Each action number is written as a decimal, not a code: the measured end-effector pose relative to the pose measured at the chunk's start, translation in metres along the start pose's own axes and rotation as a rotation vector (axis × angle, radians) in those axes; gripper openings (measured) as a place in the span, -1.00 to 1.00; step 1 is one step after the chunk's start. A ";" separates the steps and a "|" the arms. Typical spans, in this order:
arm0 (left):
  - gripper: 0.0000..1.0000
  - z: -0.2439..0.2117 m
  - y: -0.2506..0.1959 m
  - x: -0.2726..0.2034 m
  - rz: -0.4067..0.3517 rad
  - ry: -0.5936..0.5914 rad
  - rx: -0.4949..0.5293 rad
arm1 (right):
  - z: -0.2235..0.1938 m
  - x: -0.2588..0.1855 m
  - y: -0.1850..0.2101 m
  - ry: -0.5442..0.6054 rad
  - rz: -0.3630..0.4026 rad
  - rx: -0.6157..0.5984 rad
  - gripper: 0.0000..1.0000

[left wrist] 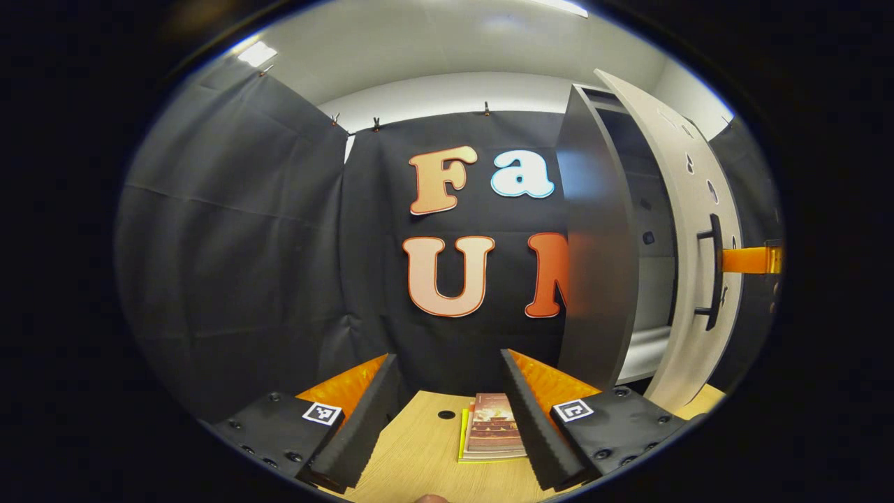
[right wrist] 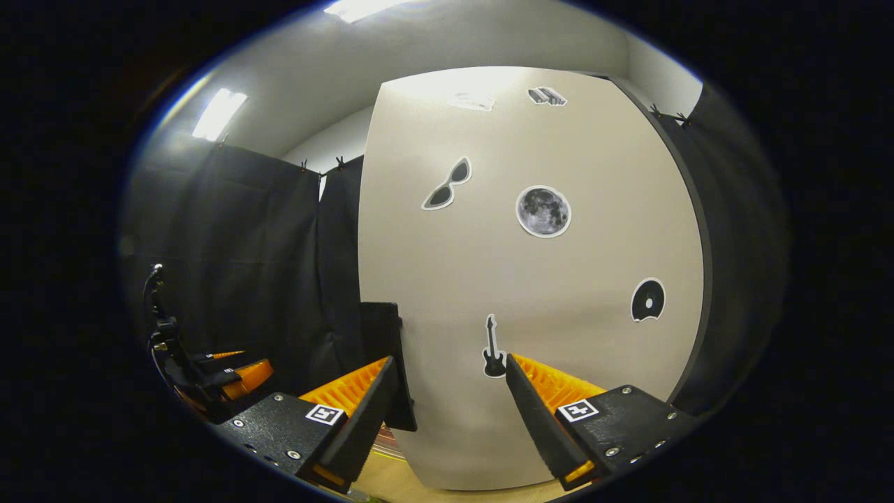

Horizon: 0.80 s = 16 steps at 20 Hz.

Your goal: Open the cabinet door with the right hand, grasp the bottle in the cabinet with the left hand and place it on the coaster, then close the cabinet door with the right hand.

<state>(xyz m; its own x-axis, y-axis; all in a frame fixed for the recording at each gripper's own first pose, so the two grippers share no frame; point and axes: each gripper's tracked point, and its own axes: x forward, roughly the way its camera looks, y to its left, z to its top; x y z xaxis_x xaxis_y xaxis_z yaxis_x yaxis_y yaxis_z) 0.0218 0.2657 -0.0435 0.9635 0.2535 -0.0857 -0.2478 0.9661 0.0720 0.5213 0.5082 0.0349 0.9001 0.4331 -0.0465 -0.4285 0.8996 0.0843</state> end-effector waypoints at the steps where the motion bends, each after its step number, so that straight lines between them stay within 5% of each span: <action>1: 0.89 0.001 0.000 -0.001 -0.008 0.004 0.004 | -0.001 0.000 0.001 0.007 -0.011 0.005 0.92; 9: 0.88 0.033 -0.032 -0.009 -0.087 -0.016 0.015 | -0.003 -0.007 -0.004 0.016 -0.046 0.004 0.91; 16: 0.89 0.076 -0.080 -0.024 -0.149 -0.038 -0.027 | 0.016 -0.079 -0.048 -0.005 -0.100 -0.018 0.92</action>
<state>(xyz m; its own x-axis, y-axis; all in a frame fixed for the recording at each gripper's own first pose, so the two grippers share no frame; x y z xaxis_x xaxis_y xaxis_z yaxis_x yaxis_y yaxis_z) 0.0259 0.1783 0.0287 0.9929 0.1055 -0.0554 -0.1037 0.9940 0.0343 0.4719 0.4304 0.0510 0.9390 0.3404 -0.0490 -0.3373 0.9394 0.0616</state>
